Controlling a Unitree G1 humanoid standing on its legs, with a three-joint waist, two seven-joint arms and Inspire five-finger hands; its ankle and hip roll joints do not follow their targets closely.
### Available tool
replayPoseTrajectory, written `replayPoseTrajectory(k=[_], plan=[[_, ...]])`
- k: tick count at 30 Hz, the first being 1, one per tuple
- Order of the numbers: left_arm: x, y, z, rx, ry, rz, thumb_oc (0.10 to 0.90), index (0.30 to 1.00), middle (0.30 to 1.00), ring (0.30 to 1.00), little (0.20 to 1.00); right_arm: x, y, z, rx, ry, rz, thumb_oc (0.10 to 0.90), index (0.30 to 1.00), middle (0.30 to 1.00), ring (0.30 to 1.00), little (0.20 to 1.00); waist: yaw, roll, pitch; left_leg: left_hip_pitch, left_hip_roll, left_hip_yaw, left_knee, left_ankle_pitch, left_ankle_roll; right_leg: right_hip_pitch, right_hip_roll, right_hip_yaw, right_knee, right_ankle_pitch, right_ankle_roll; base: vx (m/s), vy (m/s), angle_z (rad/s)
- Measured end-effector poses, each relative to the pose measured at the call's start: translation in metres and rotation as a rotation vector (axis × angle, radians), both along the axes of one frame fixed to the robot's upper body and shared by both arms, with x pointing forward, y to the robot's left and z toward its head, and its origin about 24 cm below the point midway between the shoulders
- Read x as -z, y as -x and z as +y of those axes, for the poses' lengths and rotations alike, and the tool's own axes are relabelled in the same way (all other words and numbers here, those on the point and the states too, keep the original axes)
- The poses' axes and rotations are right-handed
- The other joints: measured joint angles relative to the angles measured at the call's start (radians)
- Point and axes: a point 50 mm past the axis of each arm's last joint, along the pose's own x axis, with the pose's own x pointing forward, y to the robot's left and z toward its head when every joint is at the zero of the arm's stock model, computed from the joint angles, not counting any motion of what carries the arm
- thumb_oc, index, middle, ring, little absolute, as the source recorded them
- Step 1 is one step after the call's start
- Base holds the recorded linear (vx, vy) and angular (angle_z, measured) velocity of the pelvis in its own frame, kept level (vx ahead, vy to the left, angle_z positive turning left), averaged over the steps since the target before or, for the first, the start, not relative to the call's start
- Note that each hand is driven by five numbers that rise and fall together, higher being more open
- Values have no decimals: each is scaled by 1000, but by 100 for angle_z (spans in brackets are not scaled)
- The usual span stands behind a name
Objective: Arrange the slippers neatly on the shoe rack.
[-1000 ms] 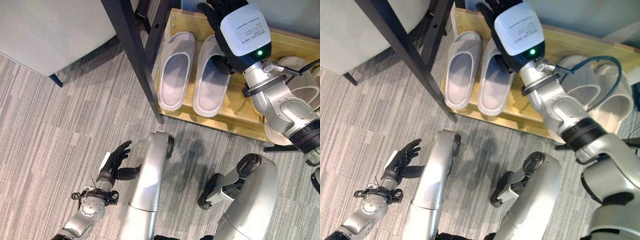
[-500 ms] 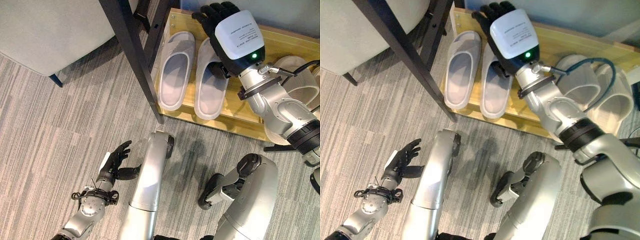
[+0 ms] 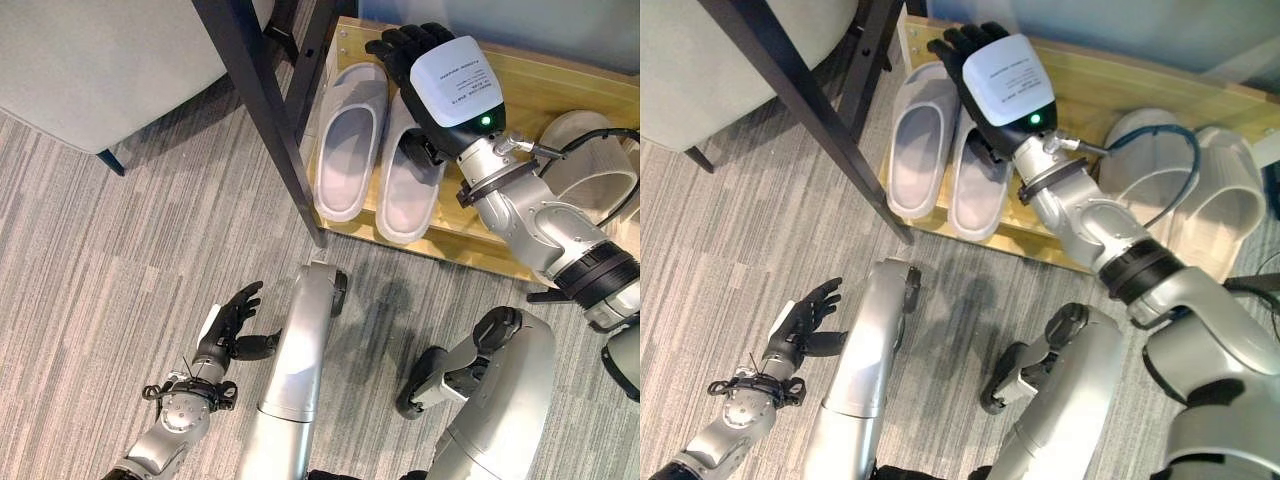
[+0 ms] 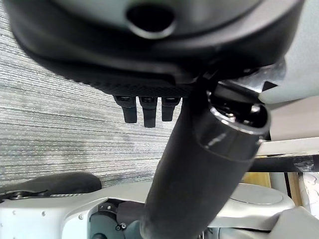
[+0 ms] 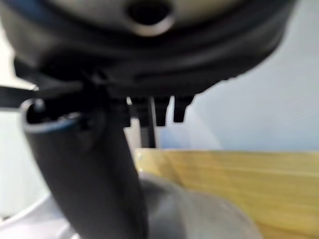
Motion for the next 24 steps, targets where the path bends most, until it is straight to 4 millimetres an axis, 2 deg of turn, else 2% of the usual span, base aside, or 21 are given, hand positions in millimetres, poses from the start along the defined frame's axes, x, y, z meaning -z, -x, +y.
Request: replayPoseTrajectory(k=[7,16,20,24], plan=[[-1,0,4,-17,-1,-3,800,900,900,900,900,1,12,4,-60,26,-7,800,900,900,900,900,-16,-2,0,0,7,1,1,-3,1,-5,11,1,-1,0,0,-3,4,-2],[0,2,6,-28,-2,-1,800,900,900,900,900,4,12,3,-63,30,9,800,900,900,900,900,-22,-5,1,0,11,1,1,-4,0,-12,14,1,0,3,-7,-6,5,-2],[-1,3,10,-46,-1,-4,800,900,900,900,900,5,17,3,-75,11,14,800,900,900,900,900,-24,-29,1,0,17,2,1,-7,-3,-14,16,1,0,3,-7,0,0,0],[-1,4,12,-55,-1,-3,800,900,900,900,900,5,28,6,-126,3,12,800,900,900,900,900,-27,-35,2,0,19,5,4,-11,1,-13,16,4,0,4,-7,0,0,0]])
